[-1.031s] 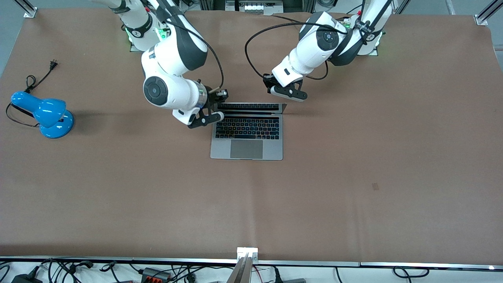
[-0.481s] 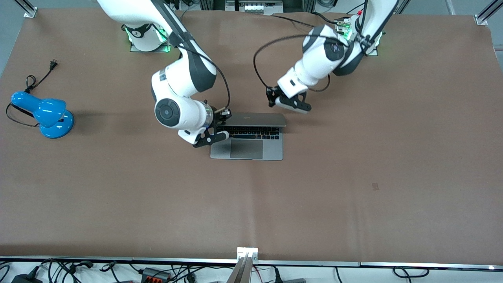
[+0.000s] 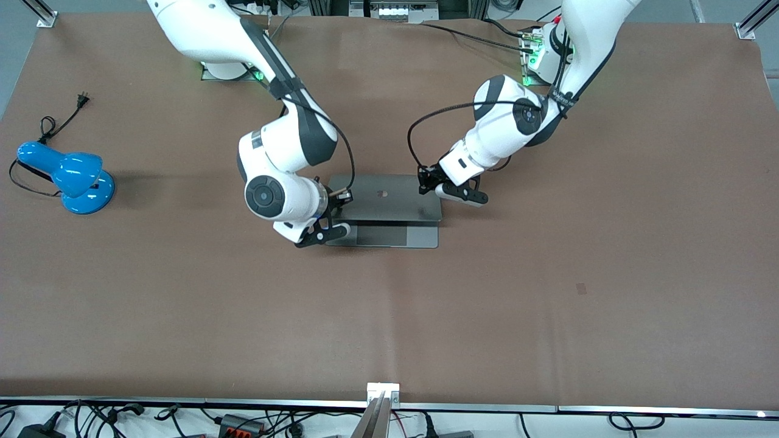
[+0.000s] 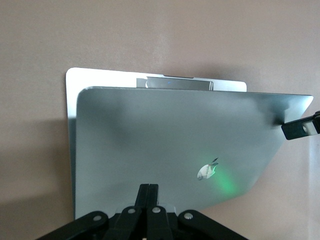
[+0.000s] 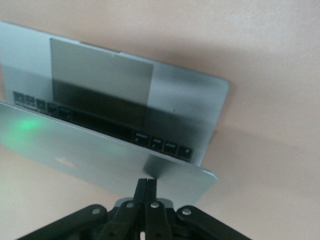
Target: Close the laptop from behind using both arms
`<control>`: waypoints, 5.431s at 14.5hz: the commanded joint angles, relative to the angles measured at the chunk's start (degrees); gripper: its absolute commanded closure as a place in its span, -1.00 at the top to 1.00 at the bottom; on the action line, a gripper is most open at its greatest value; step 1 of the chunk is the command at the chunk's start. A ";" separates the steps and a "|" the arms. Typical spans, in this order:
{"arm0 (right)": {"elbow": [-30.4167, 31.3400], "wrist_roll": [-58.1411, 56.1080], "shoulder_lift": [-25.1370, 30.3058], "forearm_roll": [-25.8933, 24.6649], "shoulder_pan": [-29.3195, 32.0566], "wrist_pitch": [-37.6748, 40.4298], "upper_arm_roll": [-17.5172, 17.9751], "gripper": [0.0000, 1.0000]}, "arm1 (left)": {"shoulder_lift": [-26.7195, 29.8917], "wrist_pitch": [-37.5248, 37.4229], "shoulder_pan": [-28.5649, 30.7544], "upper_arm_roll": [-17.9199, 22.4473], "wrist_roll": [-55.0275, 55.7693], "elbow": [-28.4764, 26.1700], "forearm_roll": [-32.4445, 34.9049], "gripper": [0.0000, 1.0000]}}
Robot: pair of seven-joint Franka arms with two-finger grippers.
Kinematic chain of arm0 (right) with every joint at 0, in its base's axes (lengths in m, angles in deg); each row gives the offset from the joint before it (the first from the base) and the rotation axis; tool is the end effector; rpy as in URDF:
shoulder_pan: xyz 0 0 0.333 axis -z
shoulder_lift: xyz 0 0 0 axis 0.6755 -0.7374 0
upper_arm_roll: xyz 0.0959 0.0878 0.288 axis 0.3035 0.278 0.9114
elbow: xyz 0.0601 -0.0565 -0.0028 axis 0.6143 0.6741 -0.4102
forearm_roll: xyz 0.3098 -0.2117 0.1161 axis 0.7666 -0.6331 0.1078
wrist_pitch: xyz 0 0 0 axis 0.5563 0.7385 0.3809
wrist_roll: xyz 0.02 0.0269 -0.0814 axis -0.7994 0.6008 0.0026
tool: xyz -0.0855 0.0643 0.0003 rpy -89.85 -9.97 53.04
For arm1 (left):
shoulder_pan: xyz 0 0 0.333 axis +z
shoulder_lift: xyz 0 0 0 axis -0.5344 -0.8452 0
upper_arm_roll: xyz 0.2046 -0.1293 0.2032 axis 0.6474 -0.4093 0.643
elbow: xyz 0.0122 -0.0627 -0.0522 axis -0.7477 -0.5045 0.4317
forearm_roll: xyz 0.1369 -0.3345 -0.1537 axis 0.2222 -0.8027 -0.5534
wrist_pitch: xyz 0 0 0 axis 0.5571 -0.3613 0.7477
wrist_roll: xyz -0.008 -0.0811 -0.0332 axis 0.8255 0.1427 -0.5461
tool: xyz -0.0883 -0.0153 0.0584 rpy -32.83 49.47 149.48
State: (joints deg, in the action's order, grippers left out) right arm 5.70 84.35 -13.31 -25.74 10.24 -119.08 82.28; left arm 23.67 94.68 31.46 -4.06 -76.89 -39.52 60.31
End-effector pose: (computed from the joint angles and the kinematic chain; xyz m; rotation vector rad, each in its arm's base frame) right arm 0.5857 0.3611 0.2643 -2.8802 -0.3219 0.4216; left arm 0.4827 -0.3522 0.2568 2.6101 0.0058 0.0795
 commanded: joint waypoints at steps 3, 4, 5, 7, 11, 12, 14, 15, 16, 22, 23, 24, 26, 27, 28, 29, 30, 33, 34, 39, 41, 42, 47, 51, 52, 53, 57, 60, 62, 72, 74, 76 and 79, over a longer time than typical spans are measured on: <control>-4.09 0.44 -4.40 -0.94 0.17 -1.41 -0.94 -1.00 | -7.69 0.75 -1.01 2.94 -3.09 7.42 2.99 -0.98; -4.09 0.52 -4.93 -0.94 0.17 -2.12 -0.94 -1.00 | -9.44 0.75 -1.10 3.64 -3.53 8.91 4.39 -0.98; -4.09 0.52 -5.63 -0.94 0.08 -2.82 -0.94 -1.00 | -10.94 0.75 -1.18 4.00 -3.53 10.14 5.27 -0.98; -4.09 0.44 -7.12 -0.94 0.17 -4.67 -0.94 -1.00 | -12.53 0.75 -1.36 4.09 -3.53 11.29 5.54 -0.98; -4.09 0.43 -8.71 -1.03 0.08 -7.04 -0.94 -1.00 | -15.34 0.75 -2.93 5.66 -3.53 12.88 5.63 -0.98; -4.09 0.43 -8.88 -1.03 0.08 -7.31 -0.94 -1.00 | -16.13 0.75 -3.99 6.89 -3.53 13.75 5.72 -0.98; -4.09 0.43 -9.15 -1.03 0.08 -7.40 -0.94 -1.00 | -16.93 0.75 -6.45 9.00 -3.53 14.28 5.63 -0.98; -4.09 0.43 -9.50 -1.03 0.08 -7.83 -0.94 -1.00 | -16.93 0.75 -6.89 9.71 -3.53 14.28 5.63 -0.98; -4.09 0.43 -9.67 -1.03 0.08 -8.19 -0.94 -1.00 | -16.93 0.75 -7.07 9.80 -3.53 14.28 5.72 -0.98; -4.70 0.43 -9.85 -1.03 0.08 -8.02 -0.94 -1.00 | -17.11 0.75 -6.99 10.15 -3.71 14.28 5.81 -0.98; -4.79 0.43 -9.77 -1.03 0.00 -7.93 -0.94 -1.00 | -17.02 0.66 -6.81 10.15 -3.71 14.28 5.81 -0.98; -4.88 0.52 -9.68 -1.03 0.08 -7.75 -0.94 -1.00 | -16.76 0.66 -6.64 10.15 -3.54 14.28 5.81 -0.98; -5.05 0.52 -9.41 -1.03 0.00 -7.58 -0.94 -1.00 | -15.53 -0.04 -6.37 10.07 -3.45 13.94 5.89 -0.98; -5.05 0.52 -9.15 -1.11 -0.09 -7.58 -0.94 -1.00 | -14.22 -0.39 -6.11 10.07 -3.45 13.41 5.89 -0.98; -5.05 0.52 -9.06 -1.11 -0.01 -7.49 -1.12 -1.00 | -12.90 -2.74 -5.93 10.07 -3.45 13.23 5.89 -0.98; -4.97 0.52 -9.06 -1.11 -0.18 -7.14 -1.38 -1.00 | -11.32 -6.25 -5.93 10.15 -3.45 13.58 5.89 -0.98; -4.97 0.52 -8.54 -1.11 -0.18 -5.92 -1.82 -1.00 | -9.65 -9.85 -5.58 10.15 -3.36 13.84 5.89 -0.98; -4.97 0.61 -7.22 -1.20 -0.79 -1.53 -4.10 -1.00 | -4.11 -22.15 -2.86 10.15 -3.53 14.98 5.98 -0.98; -4.88 0.61 -6.61 -1.20 -0.88 -0.12 -4.89 -1.00 | -2.79 -27.67 -1.81 10.15 -3.53 16.64 6.68 -0.98; -4.79 1.05 -0.81 -4.35 -1.06 5.77 -10.51 -0.92 | -0.49 -60.26 1.45 10.07 -3.45 32.17 19.41 -0.97; -4.79 0.96 2.18 -7.16 -0.80 7.27 -12.54 -0.32 | -0.67 -69.96 2.42 10.15 -3.45 37.82 23.71 -0.97; -4.79 0.88 3.75 -8.31 -0.53 7.71 -13.41 -0.01 | -0.67 -72.87 3.03 10.07 -3.45 38.97 26.52 -0.96; -5.05 0.70 9.65 -8.85 -0.88 10.88 -19.12 1.00 | -0.05 -86.58 6.37 9.98 -3.19 45.38 32.09 0.25; -5.14 -0.36 15.36 -10.16 -0.18 11.06 -23.34 1.00 | 2.31 -88.81 9.89 9.10 -3.88 47.86 31.21 1.00; -5.14 -0.70 15.55 -10.43 -0.35 11.58 -24.92 1.00 | 2.84 -88.90 10.41 9.27 -3.97 47.86 31.21 1.00; -5.23 -0.62 16.59 -10.78 -0.44 12.63 -25.98 1.00 | 3.45 -89.16 10.59 9.54 -3.89 47.86 31.29 1.00; -5.14 -0.10 20.63 -17.28 -0.62 13.08 -26.78 1.00 | 12.32 -85.47 8.23 22.31 -3.62 45.67 18.86 1.00; -5.14 -0.44 20.65 -16.67 0.34 13.17 -27.66 1.00 | 18.90 -79.69 -0.55 34.22 -3.62 38.66 21.24 1.00; -5.23 -0.44 20.73 -16.50 4.45 13.08 -26.27 1.00 | 26.36 -71.46 -1.27 34.85 -3.71 29.37 24.17 1.00; -5.32 -7.12 26.26 -20.09 33.31 13.69 1.26 1.00 | 29.92 -72.89 -1.19 37.84 -10.83 24.65 24.35 1.00; -2.61 -6.95 28.54 -21.50 33.22 15.27 1.34 1.00 | 29.57 -73.61 -0.57 37.75 -11.35 25.62 24.61 1.00; 2.91 -6.95 32.32 -21.42 33.31 13.53 1.34 1.00 | 29.57 -74.48 -0.57 37.49 -11.44 26.50 24.70 1.00; 8.99 -6.95 37.33 -21.42 33.31 13.17 1.34 1.00 | 29.48 -74.75 -0.57 37.58 -11.53 26.85 24.70 1.00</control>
State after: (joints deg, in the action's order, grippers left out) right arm 7.51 78.24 18.09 -46.31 42.53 -104.39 82.45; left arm 52.86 21.26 30.82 33.54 -87.17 -13.64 83.86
